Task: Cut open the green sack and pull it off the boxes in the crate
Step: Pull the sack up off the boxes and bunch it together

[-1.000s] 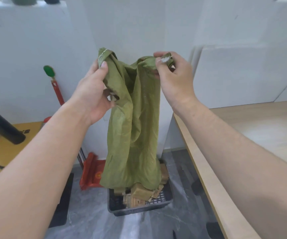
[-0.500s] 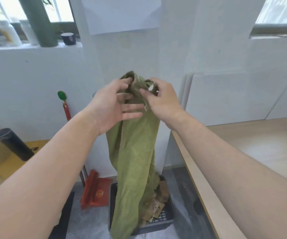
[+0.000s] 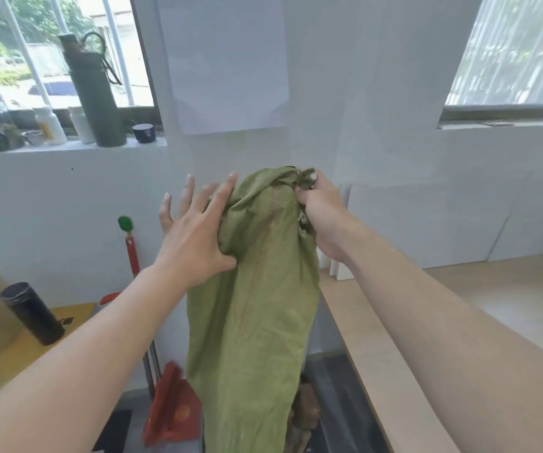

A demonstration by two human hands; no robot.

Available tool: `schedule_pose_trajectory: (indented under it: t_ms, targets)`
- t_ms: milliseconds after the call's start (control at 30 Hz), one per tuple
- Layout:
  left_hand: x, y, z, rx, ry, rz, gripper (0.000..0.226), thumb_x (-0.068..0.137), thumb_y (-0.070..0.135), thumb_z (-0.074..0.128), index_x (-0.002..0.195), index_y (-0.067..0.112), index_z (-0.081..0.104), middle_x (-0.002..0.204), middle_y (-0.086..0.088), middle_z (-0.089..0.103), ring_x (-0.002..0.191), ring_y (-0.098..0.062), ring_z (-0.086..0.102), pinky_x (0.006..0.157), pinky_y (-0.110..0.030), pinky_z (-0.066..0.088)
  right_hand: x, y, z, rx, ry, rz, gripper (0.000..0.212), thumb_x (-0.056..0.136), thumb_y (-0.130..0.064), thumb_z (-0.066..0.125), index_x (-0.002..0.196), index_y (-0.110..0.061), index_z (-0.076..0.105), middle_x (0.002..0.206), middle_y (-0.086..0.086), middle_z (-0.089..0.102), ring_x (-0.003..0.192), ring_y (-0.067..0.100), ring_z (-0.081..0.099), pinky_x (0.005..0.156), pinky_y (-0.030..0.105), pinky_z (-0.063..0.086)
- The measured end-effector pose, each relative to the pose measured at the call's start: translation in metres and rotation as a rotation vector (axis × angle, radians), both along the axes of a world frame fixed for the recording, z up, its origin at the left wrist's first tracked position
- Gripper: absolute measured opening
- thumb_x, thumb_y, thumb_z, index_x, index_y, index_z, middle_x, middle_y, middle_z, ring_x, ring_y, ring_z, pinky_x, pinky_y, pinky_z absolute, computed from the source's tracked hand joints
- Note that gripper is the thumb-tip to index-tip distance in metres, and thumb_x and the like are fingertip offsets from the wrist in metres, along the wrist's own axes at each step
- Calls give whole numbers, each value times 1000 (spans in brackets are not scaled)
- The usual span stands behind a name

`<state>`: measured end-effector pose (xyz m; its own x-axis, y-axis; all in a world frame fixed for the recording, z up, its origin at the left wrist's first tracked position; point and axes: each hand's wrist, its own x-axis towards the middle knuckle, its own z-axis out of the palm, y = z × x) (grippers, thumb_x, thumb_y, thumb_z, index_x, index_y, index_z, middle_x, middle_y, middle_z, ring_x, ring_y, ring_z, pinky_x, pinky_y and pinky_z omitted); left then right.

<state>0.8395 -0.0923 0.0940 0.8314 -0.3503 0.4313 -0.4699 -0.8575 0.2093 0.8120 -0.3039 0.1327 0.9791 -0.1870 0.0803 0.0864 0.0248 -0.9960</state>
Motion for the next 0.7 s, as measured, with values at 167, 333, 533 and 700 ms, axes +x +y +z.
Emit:
schedule_pose_trajectory:
  t_ms: [167,333,533,700]
  targets:
    - [-4,-3,10,10,117,-108,120,67,28,77,161,43,3,101,12,70,119,-23,64,126,-53,-6,-1,-2,11,15,48,-37,17,99,-16,44,113,-15,53,97,7,61,77,19,62,60,27,53]
    - [-5,-5,21,-118,195,-194,51,70,17,68,117,34,63,87,13,71,95,-21,68,109,-51,45,-5,-5,17,-12,54,-88,24,94,-32,55,114,-19,49,104,8,59,87,23,64,82,47,60]
    - [-11,-8,39,-247,376,-79,17,79,16,60,89,6,70,88,-10,72,86,-27,67,81,-49,58,-7,-9,20,-383,-38,-283,44,99,-31,48,139,-29,29,103,1,57,89,22,59,77,38,47]
    - [-10,-12,48,-312,495,4,33,76,35,53,81,3,61,84,-14,70,83,-35,66,71,-37,48,-13,1,8,-1127,-534,-608,42,94,-20,56,136,-18,56,123,10,52,106,29,53,92,40,41]
